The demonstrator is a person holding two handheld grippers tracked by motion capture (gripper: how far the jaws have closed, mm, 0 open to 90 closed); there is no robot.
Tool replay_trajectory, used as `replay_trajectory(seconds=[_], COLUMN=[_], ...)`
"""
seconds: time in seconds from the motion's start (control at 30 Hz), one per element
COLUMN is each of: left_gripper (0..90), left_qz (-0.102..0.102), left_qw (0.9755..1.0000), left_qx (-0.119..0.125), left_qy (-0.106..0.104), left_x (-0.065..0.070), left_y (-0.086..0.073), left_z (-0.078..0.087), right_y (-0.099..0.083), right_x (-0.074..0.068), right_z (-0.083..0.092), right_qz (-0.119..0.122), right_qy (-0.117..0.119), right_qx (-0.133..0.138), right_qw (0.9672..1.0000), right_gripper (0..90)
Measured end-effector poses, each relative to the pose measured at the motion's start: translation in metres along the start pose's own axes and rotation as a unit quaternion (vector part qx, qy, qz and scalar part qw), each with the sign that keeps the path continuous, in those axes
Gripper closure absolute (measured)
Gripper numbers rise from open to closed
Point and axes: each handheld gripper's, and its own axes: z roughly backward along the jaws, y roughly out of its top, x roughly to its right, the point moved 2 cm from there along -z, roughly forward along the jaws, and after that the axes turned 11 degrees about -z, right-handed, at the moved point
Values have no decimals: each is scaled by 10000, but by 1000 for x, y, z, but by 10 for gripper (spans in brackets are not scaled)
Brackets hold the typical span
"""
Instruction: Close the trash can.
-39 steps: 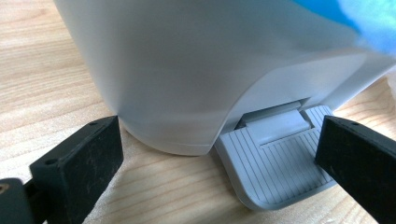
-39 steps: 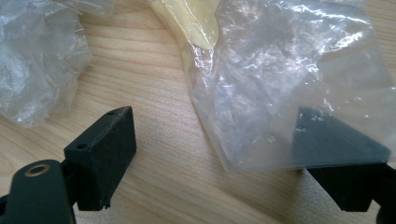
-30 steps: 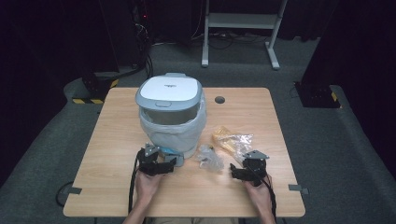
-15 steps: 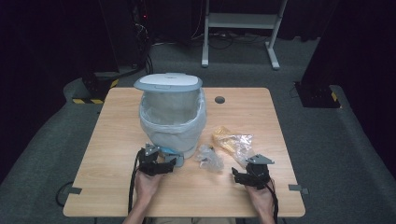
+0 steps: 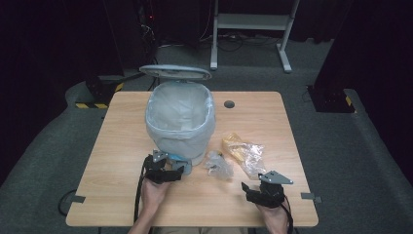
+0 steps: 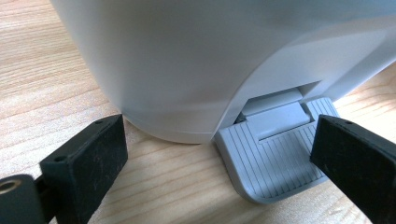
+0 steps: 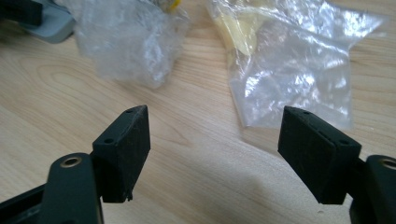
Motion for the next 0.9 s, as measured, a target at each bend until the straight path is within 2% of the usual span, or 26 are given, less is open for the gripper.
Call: replay_trajectory(seconds=[0.1,0.23,0.33,0.37,0.5,0.9], left_gripper=[41,41,43,43,47,48], left_qz=[1,0,4,8,-26,-23], left_qw=[10000,10000,10000,10000,10000,10000], left_qx=[0,-1,2,2,-2,2], left_qy=[0,0,4,6,56,53], left_x=[0,0,0,0,0,0], left_y=[0,0,0,0,0,0], left_z=[0,0,0,0,1,1], right_y=[0,2,7,7,15,32], right_x=[-6,-13,-22,-22,-31,-44], right_z=[7,11,9,9,0,-27], right_qz=[-33,62,104,104,158,248], right_qy=[146,263,500,500,708,883], right_qx=[169,246,296,296,267,87], right_qw=[9997,9993,9983,9983,9970,9958], right_gripper=[291,312,322,322,326,327])
